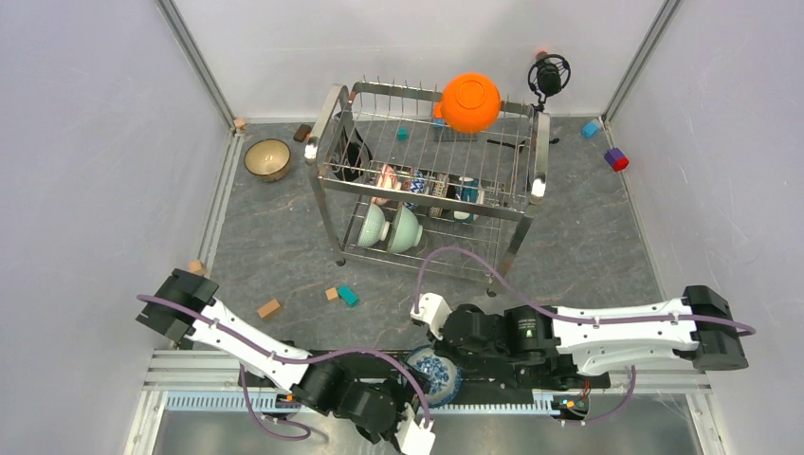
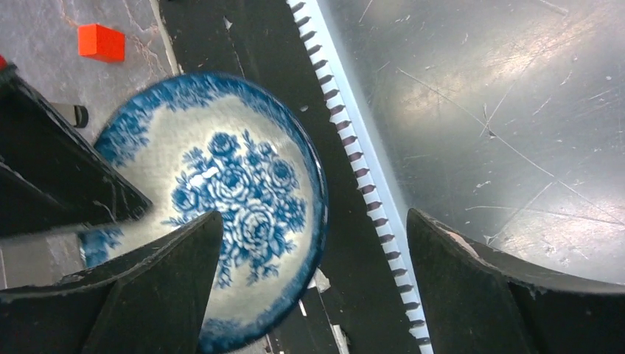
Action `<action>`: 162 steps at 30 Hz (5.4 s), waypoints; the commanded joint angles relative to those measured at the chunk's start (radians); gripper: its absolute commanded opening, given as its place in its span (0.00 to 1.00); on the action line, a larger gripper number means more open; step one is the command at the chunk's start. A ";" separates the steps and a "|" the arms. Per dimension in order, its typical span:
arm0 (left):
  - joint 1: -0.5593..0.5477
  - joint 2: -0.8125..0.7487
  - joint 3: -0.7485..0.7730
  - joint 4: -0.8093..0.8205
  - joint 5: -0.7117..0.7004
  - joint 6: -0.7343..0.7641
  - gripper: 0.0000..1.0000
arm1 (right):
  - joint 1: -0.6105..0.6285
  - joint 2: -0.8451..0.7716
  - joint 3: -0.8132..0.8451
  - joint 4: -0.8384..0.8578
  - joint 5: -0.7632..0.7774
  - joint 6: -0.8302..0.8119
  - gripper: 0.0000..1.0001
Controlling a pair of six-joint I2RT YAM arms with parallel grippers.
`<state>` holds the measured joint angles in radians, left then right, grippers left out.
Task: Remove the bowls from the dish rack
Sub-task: Place the bowl at the center of the board.
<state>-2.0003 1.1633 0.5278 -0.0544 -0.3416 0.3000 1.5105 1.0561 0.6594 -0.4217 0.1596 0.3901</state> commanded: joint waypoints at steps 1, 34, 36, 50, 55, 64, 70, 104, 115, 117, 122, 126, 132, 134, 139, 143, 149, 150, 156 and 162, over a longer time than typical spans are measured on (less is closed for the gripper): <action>-0.007 -0.067 -0.032 0.089 -0.032 -0.077 1.00 | 0.012 -0.112 -0.007 -0.026 0.038 0.039 0.00; -0.006 -0.069 -0.183 0.531 -0.382 -0.121 1.00 | 0.010 -0.451 0.112 -0.826 0.821 0.555 0.00; -0.006 -0.047 -0.177 0.539 -0.382 -0.114 1.00 | 0.003 -0.464 0.137 -0.830 0.826 0.520 0.00; -0.006 0.019 -0.148 0.594 -0.405 -0.078 1.00 | -0.020 -0.426 0.449 -0.745 0.768 0.220 0.00; -0.005 0.033 -0.152 0.631 -0.417 -0.055 1.00 | -0.019 -0.416 0.554 -0.607 0.579 0.032 0.00; -0.004 0.042 -0.143 0.664 -0.435 -0.045 1.00 | -0.020 -0.279 0.880 -0.452 0.460 -0.188 0.00; -0.005 0.062 -0.143 0.738 -0.463 -0.030 1.00 | -0.020 -0.149 0.990 -0.263 0.628 -0.370 0.00; -0.007 0.305 -0.007 0.872 -0.534 -0.103 1.00 | -0.923 0.061 1.032 0.336 0.807 -0.402 0.00; -0.014 0.302 -0.023 0.895 -0.612 -0.148 1.00 | -1.357 -0.025 0.561 0.324 0.671 0.012 0.00; -0.015 0.300 -0.027 0.903 -0.656 -0.153 1.00 | -1.433 -0.002 0.486 0.298 0.577 0.132 0.00; -0.015 0.306 -0.030 0.932 -0.763 -0.178 1.00 | -1.570 0.083 0.349 0.307 0.359 0.260 0.00; -0.015 0.329 -0.004 0.946 -0.931 -0.191 1.00 | -1.640 0.193 0.285 0.328 0.227 0.273 0.00; -0.015 0.369 -0.017 1.022 -0.954 -0.222 1.00 | -1.678 0.294 0.226 0.402 0.181 0.233 0.00; -0.016 0.389 -0.024 1.055 -0.954 -0.231 1.00 | -1.678 0.327 0.231 0.415 0.161 0.215 0.00; -0.015 0.407 -0.010 1.002 -0.981 -0.341 1.00 | -1.691 0.425 0.243 0.415 0.126 0.186 0.00; -0.016 0.425 0.022 0.885 -0.993 -0.422 1.00 | -1.711 0.484 0.243 0.441 0.097 0.176 0.00; -0.020 0.478 0.085 0.809 -0.986 -0.418 1.00 | -1.749 0.531 0.224 0.449 0.045 0.200 0.00; -0.021 0.487 0.091 0.809 -0.987 -0.414 1.00 | -1.751 0.535 0.222 0.449 0.042 0.200 0.00; -0.023 0.501 0.094 0.809 -0.981 -0.427 1.00 | -1.764 0.540 0.213 0.446 0.039 0.197 0.00; -0.028 0.505 0.093 0.808 -0.985 -0.430 1.00 | -1.774 0.558 0.219 0.423 0.029 0.187 0.06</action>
<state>-2.0159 1.6585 0.5976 0.7326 -1.2850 -0.0647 -0.2543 1.6093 0.8669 -0.0471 0.2050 0.5751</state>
